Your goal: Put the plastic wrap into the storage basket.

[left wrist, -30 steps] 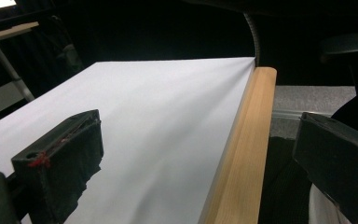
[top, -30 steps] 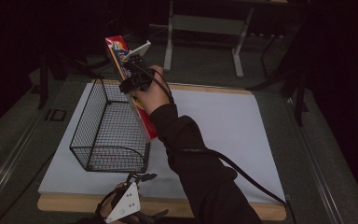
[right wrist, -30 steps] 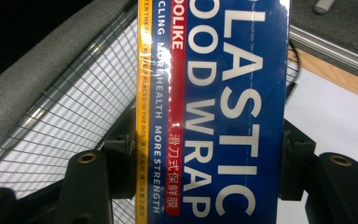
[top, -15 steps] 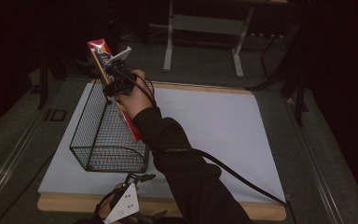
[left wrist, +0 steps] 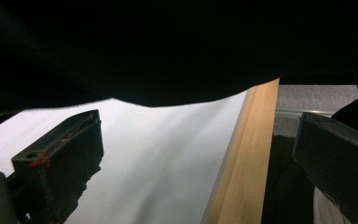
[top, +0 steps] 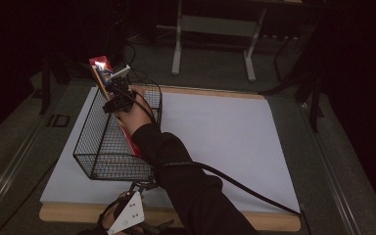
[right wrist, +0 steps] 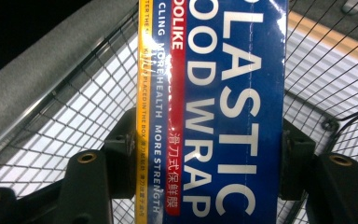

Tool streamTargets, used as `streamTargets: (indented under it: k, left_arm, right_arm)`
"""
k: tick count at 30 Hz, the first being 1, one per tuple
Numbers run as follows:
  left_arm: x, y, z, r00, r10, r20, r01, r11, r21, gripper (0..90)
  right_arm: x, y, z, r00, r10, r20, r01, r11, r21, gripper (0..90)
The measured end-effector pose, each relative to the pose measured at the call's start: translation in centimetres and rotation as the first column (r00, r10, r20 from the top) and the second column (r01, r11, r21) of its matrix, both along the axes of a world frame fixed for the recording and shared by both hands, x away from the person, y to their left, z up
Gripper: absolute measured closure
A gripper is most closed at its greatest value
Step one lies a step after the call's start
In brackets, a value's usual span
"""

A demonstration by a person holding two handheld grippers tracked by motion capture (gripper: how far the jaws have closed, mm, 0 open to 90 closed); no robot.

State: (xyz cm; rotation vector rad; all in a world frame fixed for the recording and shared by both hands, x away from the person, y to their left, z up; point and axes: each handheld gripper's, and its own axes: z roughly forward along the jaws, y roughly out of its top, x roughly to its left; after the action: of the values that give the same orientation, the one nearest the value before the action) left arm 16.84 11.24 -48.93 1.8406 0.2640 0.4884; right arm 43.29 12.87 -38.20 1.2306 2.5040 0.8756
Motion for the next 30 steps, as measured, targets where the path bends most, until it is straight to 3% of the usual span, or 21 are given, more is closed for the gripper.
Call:
streamTargets:
  k: [7, 12, 13, 22, 30]
  left_arm:
    - [-0.1, -0.1, -0.1, 0.9999, -0.010, -0.002, 0.010, 0.9999, 0.007, 2.1]
    - [-0.1, -0.2, -0.1, 0.9999, -0.014, -0.004, 0.014, 0.9999, 0.009, 2.1]
    - [-0.1, -0.2, -0.1, 0.9999, -0.014, -0.004, 0.014, 0.9998, 0.011, 2.1]
    - [-0.1, -0.3, -0.2, 0.9998, -0.019, -0.007, 0.019, 0.9995, 0.025, 2.1]
    - [-0.1, -0.4, -0.2, 0.9998, -0.020, -0.008, 0.020, 0.9994, 0.028, 2.1]
  right_arm:
    - [0.1, 0.2, -1.4, 0.9999, -0.002, -0.014, 0.002, 0.9992, -0.039, 39.1]
    - [0.3, 0.0, -2.1, 0.9997, -0.010, -0.023, 0.009, 0.9996, -0.025, 39.0]
    - [0.4, -0.2, -2.5, 0.9988, -0.013, -0.047, 0.012, 0.9998, -0.012, 39.0]
    - [0.4, -0.7, -4.4, 0.9956, 0.000, -0.093, -0.006, 0.9982, -0.060, 38.7]
    - [0.6, -1.1, -4.9, 0.9930, 0.005, -0.118, -0.012, 0.9985, -0.054, 38.2]
